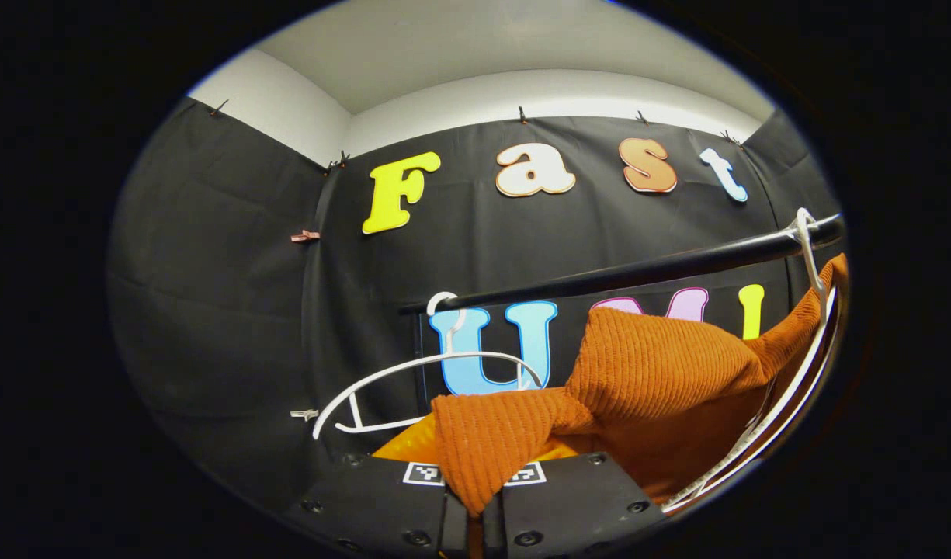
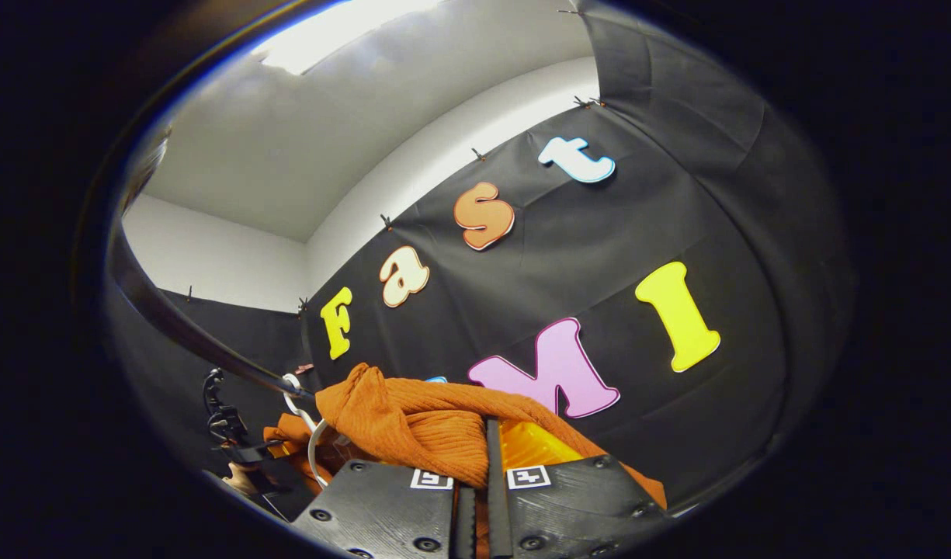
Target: Grasp the clothes on the hanger with both hands and then place them into the laundry hamper below.
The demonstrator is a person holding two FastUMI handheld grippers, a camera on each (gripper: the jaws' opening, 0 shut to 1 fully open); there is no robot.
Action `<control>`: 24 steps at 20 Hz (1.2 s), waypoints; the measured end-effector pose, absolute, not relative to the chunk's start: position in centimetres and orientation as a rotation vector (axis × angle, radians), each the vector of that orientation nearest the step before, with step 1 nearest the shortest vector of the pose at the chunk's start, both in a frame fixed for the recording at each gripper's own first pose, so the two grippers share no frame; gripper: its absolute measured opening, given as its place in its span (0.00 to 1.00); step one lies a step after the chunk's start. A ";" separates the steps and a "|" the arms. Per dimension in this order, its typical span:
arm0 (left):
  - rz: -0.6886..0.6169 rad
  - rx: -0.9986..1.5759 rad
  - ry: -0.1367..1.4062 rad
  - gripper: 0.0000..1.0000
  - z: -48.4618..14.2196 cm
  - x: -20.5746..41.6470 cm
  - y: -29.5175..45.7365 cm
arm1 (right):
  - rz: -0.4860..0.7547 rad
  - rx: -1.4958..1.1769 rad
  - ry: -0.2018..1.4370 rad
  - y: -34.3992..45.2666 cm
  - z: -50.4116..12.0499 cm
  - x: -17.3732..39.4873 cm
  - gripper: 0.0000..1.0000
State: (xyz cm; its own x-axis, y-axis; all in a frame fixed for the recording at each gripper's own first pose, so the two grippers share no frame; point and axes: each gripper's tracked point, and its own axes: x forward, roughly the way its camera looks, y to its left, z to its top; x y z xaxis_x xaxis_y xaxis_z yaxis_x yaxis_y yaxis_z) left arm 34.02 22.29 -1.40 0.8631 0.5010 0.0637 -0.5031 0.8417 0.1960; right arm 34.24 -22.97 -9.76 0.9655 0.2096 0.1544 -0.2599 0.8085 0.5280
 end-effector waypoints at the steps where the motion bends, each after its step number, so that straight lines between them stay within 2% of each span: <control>1: 0.521 0.198 0.001 0.12 -2.1 34.4 22.5 | 0.252 0.575 -0.092 -22.9 -9.7 34.1 0.15; 12: 0.364 0.063 0.197 0.10 -17.2 32.7 19.4 | 0.231 0.634 -0.054 -22.7 -10.8 35.1 0.15; 18: 0.319 -0.021 0.324 0.11 -25.7 31.4 11.7 | 0.231 0.644 -0.040 -23.2 -10.9 35.3 0.15; 24: 0.094 -0.018 0.310 0.12 -23.8 33.0 -1.5 | 0.234 0.710 -0.059 -24.4 -11.3 35.0 0.15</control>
State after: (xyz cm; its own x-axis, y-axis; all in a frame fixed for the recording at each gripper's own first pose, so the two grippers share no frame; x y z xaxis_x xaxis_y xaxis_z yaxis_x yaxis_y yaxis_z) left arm 32.98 -1.49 -23.80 0.9480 0.0895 -0.3053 -0.0949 0.9955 -0.0029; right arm 34.97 -24.42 -11.34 0.9723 0.1922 0.1329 -0.2323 0.7334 0.6389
